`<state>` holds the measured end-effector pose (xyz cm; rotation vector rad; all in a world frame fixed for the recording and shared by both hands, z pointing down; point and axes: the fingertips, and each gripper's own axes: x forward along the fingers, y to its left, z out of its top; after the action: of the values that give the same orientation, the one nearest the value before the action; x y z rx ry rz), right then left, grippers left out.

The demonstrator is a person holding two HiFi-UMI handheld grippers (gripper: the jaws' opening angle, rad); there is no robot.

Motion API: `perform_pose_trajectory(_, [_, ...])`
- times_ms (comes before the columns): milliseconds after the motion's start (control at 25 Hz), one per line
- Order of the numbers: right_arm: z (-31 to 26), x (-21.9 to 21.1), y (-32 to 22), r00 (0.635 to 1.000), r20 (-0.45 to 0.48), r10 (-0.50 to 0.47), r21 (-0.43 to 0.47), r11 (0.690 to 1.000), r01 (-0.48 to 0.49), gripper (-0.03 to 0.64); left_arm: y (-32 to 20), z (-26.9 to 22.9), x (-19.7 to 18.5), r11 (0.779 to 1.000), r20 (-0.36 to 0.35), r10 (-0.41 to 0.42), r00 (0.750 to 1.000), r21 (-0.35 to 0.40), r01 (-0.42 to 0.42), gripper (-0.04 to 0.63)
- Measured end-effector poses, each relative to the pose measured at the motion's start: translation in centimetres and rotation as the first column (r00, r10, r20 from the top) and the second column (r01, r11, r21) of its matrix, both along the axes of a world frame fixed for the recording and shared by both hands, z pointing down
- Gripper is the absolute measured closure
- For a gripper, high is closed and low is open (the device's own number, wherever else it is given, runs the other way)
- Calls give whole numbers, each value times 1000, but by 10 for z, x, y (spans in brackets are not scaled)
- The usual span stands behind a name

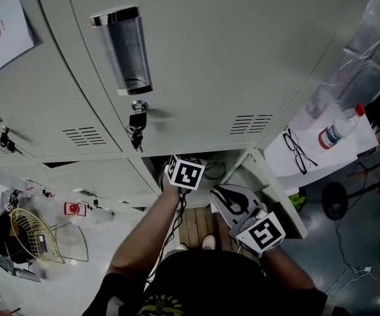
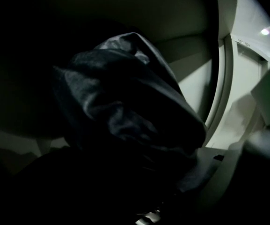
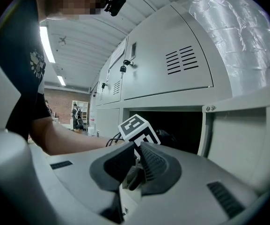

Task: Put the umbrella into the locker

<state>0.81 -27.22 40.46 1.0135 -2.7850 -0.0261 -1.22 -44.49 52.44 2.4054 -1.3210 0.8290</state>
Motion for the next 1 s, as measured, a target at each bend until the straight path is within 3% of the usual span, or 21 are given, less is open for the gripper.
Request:
perform_pose_trajectory(320, [-1,0,0,1000,9,5,-11,1000,-5,581,-10,1,-15,998,17,-55,998,21,55,265])
perform_pose_trajectory(560, [-2,-3,0,1000,16,6,-13,1000,-6,581,-16,4,-23,996,-15,-90,996,1,90,235])
perform_pose_trajectory(1000, [1,-3,5,1000,21,6,-28,1000,-6,581,-17,5,-25,994,-23,-108,994,-3,108,204])
